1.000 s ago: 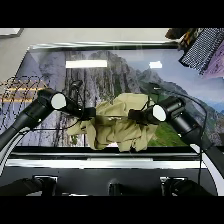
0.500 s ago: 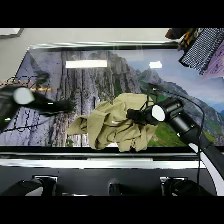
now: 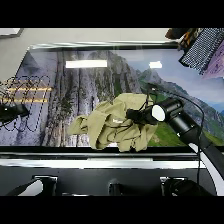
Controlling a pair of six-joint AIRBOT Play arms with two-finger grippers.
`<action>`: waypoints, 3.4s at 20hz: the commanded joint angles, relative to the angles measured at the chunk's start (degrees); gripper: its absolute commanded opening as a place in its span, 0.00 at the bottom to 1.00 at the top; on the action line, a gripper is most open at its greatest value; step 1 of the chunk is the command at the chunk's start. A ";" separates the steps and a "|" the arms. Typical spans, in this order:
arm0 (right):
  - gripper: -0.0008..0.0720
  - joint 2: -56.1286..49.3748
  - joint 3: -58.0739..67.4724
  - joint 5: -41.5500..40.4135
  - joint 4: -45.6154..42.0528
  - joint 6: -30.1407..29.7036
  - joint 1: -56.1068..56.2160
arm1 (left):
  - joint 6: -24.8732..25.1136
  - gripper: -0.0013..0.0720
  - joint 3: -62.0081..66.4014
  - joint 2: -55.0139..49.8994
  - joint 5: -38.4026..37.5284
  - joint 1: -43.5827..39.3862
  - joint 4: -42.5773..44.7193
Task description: Fold the clothes and pants, and hang the long-sleeved shirts on hangers.
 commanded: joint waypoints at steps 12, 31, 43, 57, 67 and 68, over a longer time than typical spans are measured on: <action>0.05 -0.04 0.02 0.02 -0.74 -0.50 0.04 | 19.06 0.82 -0.20 -18.64 4.70 4.52 -4.28; 0.05 -0.04 0.02 0.04 -0.98 -0.50 0.04 | 19.47 0.04 0.37 -21.53 4.57 2.56 -5.79; 0.05 -0.02 0.02 0.02 -4.15 -0.50 0.04 | 19.26 0.04 14.71 -6.99 3.23 -5.11 -7.52; 0.05 -0.04 0.02 -0.02 -12.79 7.39 0.04 | 20.85 0.04 -11.39 33.16 -8.74 -31.30 -6.49; 0.05 -1.86 0.02 -0.28 -16.98 14.75 0.04 | 19.85 0.04 -19.17 53.02 -13.42 -40.50 -17.73; 0.05 -2.25 0.02 -0.79 -17.22 15.63 0.04 | 19.87 0.04 -19.67 53.57 -14.53 -40.52 -19.32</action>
